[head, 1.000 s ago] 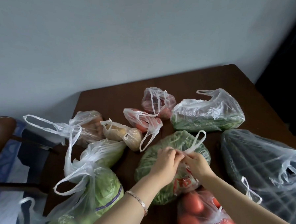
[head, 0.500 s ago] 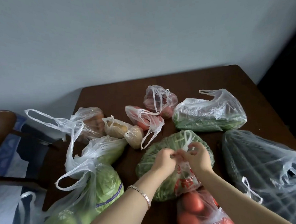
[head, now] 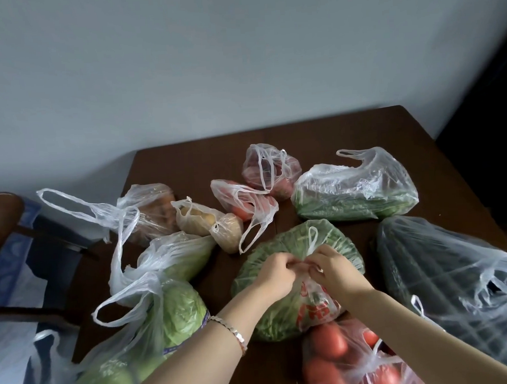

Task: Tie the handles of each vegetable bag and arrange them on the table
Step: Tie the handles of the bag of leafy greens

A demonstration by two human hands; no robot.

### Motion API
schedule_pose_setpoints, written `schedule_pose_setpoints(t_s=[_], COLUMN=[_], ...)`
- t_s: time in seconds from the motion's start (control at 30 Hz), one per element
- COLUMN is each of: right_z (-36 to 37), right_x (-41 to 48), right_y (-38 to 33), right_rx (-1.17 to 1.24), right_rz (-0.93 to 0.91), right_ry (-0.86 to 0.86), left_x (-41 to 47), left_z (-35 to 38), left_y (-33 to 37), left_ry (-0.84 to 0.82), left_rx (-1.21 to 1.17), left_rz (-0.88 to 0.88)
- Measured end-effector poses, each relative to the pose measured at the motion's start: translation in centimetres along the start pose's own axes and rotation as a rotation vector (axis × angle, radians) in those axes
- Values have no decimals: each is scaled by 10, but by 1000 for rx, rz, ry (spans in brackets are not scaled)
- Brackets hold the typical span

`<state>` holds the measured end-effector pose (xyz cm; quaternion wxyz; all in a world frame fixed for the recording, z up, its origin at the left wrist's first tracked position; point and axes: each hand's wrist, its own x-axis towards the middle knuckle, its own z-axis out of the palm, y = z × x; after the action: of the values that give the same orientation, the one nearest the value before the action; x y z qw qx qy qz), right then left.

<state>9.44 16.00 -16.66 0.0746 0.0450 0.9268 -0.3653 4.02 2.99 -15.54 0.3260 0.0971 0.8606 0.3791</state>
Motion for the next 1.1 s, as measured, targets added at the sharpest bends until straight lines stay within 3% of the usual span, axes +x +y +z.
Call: schedule_pose_setpoints(t_s=[0.13, 0.37, 0.6, 0.67, 0.8, 0.9, 1.1], right_z=[-4, -2, -11, -8, 5, 10, 0], right_x=[1, 0, -4, -7, -7, -8, -4], right_y=[-2, 8, 15, 14, 15, 18, 18], right_rx=[126, 571, 1160, 1033, 500, 95, -432], right_rz=[66, 316, 395, 334, 114, -125, -356], right_ry=[47, 162, -192, -124, 174, 189, 190], left_x=[-5, -9, -10, -10, -3, -1, -2], left_z=[0, 3, 7, 9, 6, 2, 4], left_y=[-6, -3, -11, -8, 3, 2, 4], left_ry=[86, 164, 186, 125, 74, 31, 68], left_rx=[4, 51, 56, 2, -72, -85, -55], left_rz=[121, 313, 359, 250, 34, -40, -38])
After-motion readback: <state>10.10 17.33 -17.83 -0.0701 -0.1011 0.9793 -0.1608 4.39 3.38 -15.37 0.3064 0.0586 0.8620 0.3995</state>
